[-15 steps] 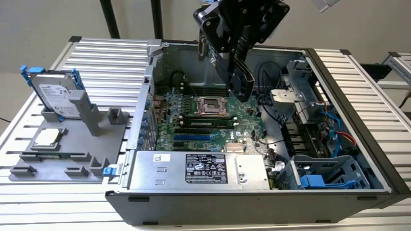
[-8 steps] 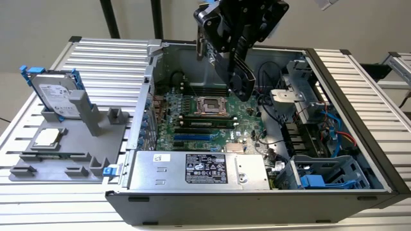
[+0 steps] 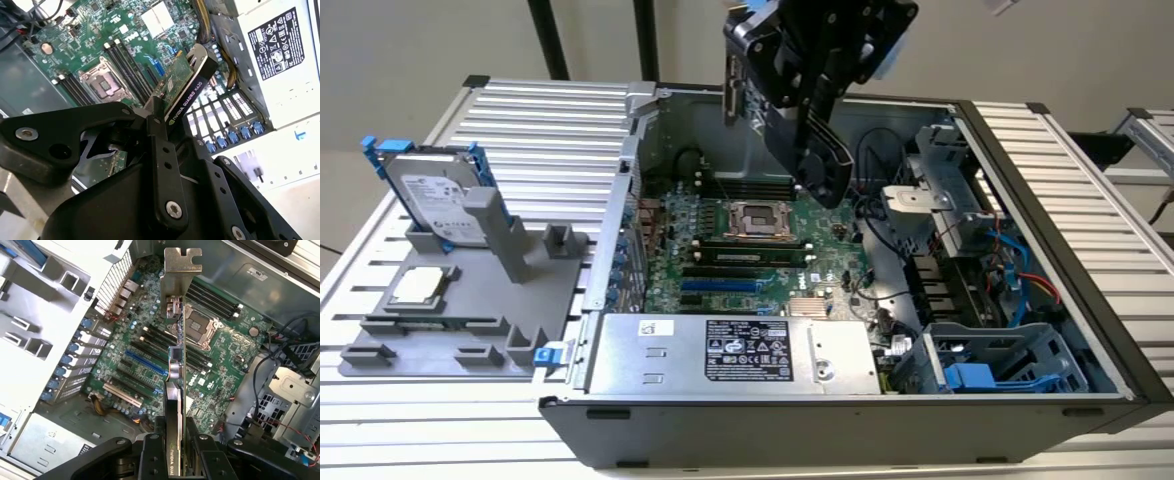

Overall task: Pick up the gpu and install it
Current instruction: 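Insert the gpu into the slot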

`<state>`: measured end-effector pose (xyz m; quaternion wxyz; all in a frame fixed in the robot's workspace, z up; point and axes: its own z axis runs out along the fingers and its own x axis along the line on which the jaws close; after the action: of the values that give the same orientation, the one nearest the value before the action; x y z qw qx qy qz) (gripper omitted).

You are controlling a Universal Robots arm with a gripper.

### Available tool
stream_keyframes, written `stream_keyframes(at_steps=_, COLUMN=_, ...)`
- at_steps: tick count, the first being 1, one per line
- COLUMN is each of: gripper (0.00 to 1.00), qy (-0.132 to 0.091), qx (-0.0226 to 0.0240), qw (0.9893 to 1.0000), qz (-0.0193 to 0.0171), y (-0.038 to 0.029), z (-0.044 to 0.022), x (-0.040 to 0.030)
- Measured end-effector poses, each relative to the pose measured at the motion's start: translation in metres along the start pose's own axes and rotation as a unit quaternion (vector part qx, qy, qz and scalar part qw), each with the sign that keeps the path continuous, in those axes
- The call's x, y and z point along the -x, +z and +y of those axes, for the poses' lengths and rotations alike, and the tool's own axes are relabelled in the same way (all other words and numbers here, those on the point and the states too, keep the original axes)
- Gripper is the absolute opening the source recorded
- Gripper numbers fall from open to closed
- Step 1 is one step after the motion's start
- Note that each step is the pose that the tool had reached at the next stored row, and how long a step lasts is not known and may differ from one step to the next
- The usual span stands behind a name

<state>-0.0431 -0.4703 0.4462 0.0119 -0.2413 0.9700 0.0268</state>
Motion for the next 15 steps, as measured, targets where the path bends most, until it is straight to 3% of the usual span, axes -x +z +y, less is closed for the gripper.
stream_keyframes(at_steps=15, gripper=0.00, qy=-0.047, qx=0.0010, qw=0.9989, qz=0.0026, y=-0.0020, z=0.0001, x=0.0001)
